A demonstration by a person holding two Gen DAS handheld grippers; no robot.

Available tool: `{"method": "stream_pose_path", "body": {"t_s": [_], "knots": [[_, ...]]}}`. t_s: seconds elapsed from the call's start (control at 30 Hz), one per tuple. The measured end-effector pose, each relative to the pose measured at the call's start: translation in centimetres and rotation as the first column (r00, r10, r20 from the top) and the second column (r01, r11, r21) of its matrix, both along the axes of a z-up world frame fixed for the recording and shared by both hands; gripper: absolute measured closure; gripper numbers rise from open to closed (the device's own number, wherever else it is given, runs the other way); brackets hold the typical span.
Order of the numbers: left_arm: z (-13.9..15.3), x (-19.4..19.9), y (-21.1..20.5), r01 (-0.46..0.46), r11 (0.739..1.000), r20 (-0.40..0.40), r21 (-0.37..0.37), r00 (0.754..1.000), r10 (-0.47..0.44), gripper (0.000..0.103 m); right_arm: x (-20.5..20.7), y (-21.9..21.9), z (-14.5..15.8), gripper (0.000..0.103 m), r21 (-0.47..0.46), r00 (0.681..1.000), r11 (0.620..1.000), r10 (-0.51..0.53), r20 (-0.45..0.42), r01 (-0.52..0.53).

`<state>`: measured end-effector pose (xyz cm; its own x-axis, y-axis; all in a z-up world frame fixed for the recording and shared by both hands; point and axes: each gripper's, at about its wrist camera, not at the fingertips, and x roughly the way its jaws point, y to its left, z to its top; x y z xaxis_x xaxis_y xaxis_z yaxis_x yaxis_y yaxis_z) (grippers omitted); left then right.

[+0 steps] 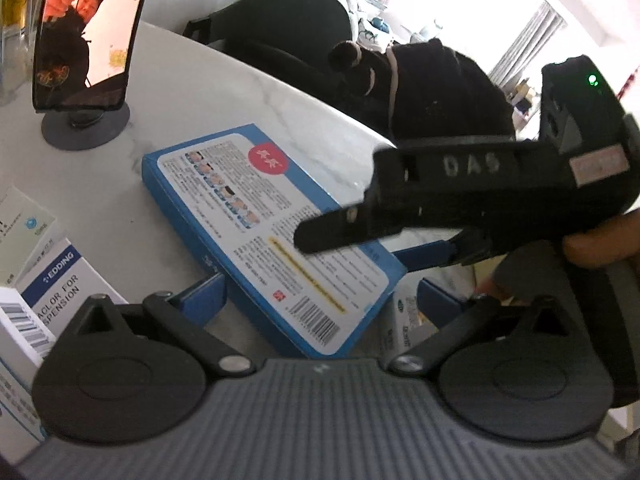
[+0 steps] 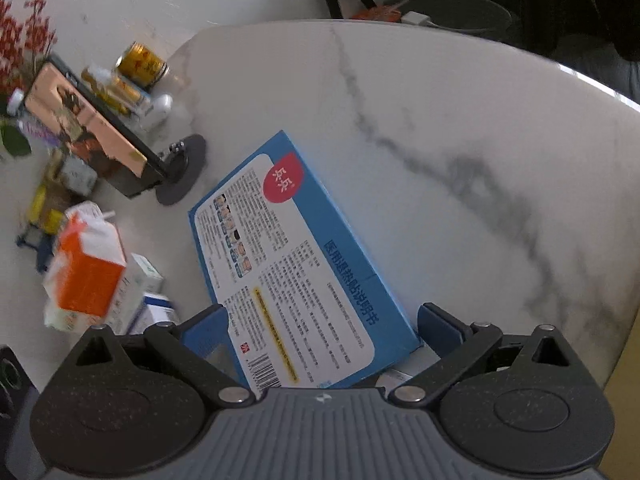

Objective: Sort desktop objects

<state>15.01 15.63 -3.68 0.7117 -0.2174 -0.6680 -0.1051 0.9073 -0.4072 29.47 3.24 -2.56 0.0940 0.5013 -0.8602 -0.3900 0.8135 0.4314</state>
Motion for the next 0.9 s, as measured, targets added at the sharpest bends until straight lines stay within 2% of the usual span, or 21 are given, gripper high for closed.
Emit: {"method": "stream_pose_path", "body": {"t_s": [0.23,0.47,0.6,0.8,0.9], "knots": [[-0.2,0.4,0.1,0.035,0.999,-0.034,0.0,0.999,-0.035,0.0,0.4,-0.9,-0.3,0.001,0.132,0.994,0.985,-0.113,-0.002,0.112],[-0.2,-0.3,0.5,0.049,0.999,-0.013,-0.01,0.999,-0.049,0.0,0.4,-1.3,-0.4,0.002,0.15,0.982,0.972,-0.169,-0.081,0.18],[0.1,-0.9,1.0,0.068,0.997,0.014,-0.021,0.998,-0.068,0.0,-0.8,-2.4,0.0,0.004,0.191,0.981,0.966,-0.158,-0.109,0.176],[0.3,-1.3,0.6,0.12,0.993,0.031,-0.01,0.992,-0.12,0.0,-2.6,-5.0,1.5,0.004,0.31,0.971,0.922,-0.201,-0.128,0.231],[0.3,-1.6,0.0,0.14,0.99,0.037,0.033,0.989,-0.142,0.0,-3.4,-5.7,2.0,0.004,0.359,0.964,0.896,-0.222,-0.147,0.261]]}}
